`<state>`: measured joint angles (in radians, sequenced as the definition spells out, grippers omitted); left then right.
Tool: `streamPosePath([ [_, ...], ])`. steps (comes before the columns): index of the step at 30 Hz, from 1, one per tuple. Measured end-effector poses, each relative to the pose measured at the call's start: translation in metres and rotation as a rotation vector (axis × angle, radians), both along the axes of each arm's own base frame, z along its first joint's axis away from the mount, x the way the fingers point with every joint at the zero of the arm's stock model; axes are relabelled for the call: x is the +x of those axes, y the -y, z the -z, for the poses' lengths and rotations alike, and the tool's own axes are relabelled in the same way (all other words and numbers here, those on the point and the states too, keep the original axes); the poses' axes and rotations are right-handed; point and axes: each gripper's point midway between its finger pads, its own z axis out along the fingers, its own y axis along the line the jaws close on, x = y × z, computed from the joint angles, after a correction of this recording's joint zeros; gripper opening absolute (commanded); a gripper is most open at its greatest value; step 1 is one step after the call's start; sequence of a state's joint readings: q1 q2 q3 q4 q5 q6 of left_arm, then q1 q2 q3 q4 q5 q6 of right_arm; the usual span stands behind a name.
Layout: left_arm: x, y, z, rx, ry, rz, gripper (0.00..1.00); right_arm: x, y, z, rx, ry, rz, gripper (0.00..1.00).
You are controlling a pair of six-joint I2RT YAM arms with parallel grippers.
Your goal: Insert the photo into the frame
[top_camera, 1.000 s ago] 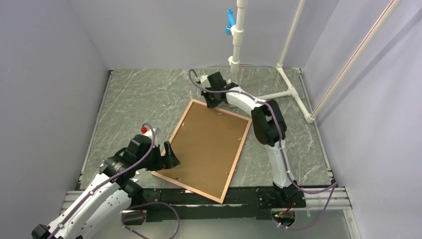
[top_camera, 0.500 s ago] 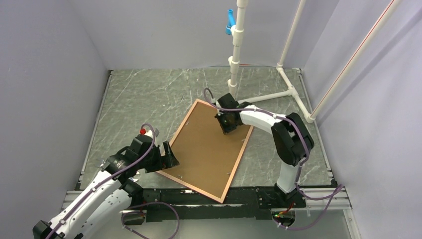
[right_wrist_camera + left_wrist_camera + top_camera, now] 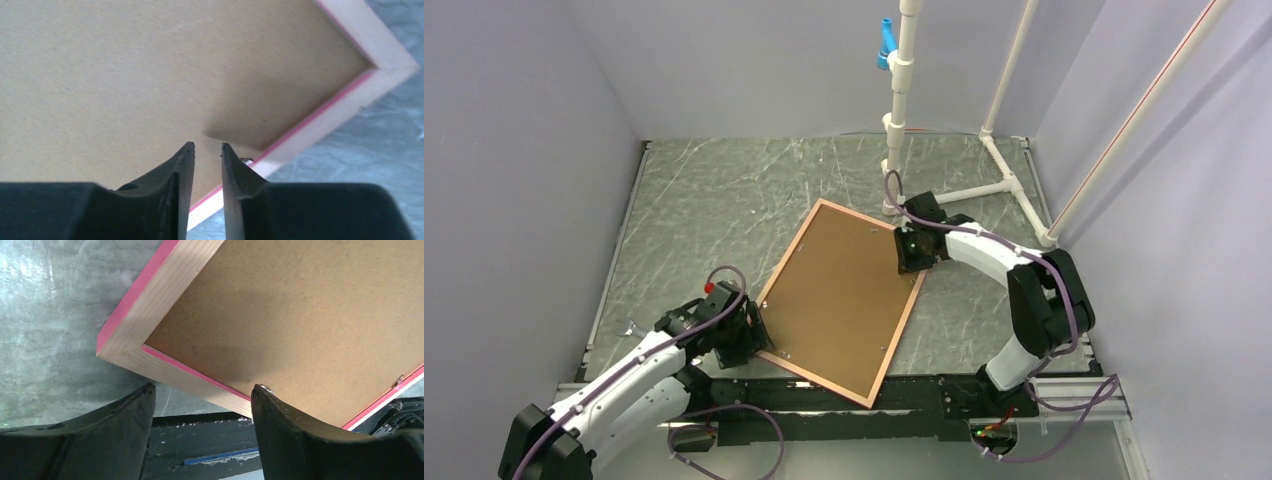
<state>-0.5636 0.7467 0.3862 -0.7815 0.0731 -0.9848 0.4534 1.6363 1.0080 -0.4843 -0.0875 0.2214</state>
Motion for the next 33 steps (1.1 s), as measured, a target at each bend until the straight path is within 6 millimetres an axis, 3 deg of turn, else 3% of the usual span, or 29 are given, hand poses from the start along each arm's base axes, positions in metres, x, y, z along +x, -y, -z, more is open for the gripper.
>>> streamPosePath([
  [5, 0.004, 0.005, 0.007, -0.013, -0.009, -0.02, 0.6, 0.003, 0.031, -0.005, 0.019, 0.016, 0.112, 0.74],
  [8, 0.006, 0.006, 0.008, -0.016, -0.009, -0.024, 0.46, 0.012, 0.047, -0.009, 0.035, 0.043, 0.179, 0.83],
  [16, 0.021, 0.01, 0.005, -0.048, 0.026, -0.121, 0.12, 0.046, 0.076, -0.002, 0.053, 0.067, 0.282, 0.88],
  [19, 0.023, 0.012, 0.0, -0.062, 0.036, -0.118, 0.11, 0.072, 0.083, -0.006, 0.084, 0.097, 0.302, 0.88],
  [23, 0.026, 0.014, 0.0, -0.043, 0.034, -0.083, 0.09, 0.096, 0.083, 0.005, 0.106, 0.081, 0.3, 0.89],
  [25, 0.028, 0.014, 0.0, -0.024, 0.016, -0.069, 0.08, 0.096, 0.08, 0.013, 0.119, 0.059, 0.288, 0.89],
  [30, 0.031, 0.01, 0.0, -0.018, -0.044, -0.059, 0.08, 0.097, 0.071, 0.013, 0.158, 0.06, 0.248, 0.86],
  [33, 0.035, 0.003, 0.0, -0.018, -0.057, -0.067, 0.11, 0.096, 0.065, 0.013, 0.184, 0.062, 0.228, 0.79],
])
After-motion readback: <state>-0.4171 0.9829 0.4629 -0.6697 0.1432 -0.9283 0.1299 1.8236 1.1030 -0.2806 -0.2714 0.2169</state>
